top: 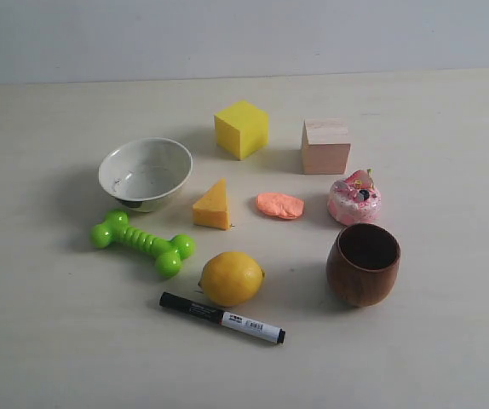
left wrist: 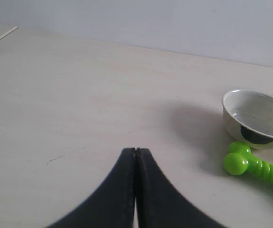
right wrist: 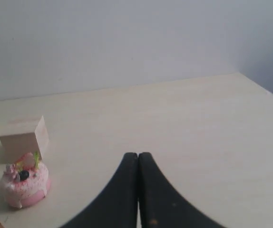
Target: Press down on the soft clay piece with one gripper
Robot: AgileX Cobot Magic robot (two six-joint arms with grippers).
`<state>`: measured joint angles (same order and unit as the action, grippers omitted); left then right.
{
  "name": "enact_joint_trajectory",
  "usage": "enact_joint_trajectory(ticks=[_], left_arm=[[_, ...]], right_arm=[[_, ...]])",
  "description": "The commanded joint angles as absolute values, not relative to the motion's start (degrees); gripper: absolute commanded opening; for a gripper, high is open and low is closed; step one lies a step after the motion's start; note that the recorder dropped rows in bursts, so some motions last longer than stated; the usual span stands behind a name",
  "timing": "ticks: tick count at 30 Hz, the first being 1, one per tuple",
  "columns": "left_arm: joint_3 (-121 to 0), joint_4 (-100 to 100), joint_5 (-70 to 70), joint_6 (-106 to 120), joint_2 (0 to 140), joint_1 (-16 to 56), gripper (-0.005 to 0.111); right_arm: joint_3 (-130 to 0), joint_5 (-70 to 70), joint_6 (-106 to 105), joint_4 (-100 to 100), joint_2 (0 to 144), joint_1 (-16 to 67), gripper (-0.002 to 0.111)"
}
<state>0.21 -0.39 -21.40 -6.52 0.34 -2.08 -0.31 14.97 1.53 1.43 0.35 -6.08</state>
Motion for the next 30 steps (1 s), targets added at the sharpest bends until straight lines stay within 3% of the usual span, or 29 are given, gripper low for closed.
enact_joint_trajectory(ticks=[1, 16, 30], left_arm=[[0.00, -0.51, -20.80, -6.98, 0.00, -1.78, 0.000], [0.00, -0.51, -20.80, -6.98, 0.00, -1.78, 0.000], [0.00, -0.51, -20.80, -6.98, 0.00, -1.78, 0.000]], right_arm=[[0.00, 7.22, 1.02, 1.09, 0.00, -6.03, 0.000], [0.00, 2.70, 1.02, 1.09, 0.00, -6.03, 0.000], [0.00, -34.27, 7.35, 1.56, 0.00, -6.03, 0.000]])
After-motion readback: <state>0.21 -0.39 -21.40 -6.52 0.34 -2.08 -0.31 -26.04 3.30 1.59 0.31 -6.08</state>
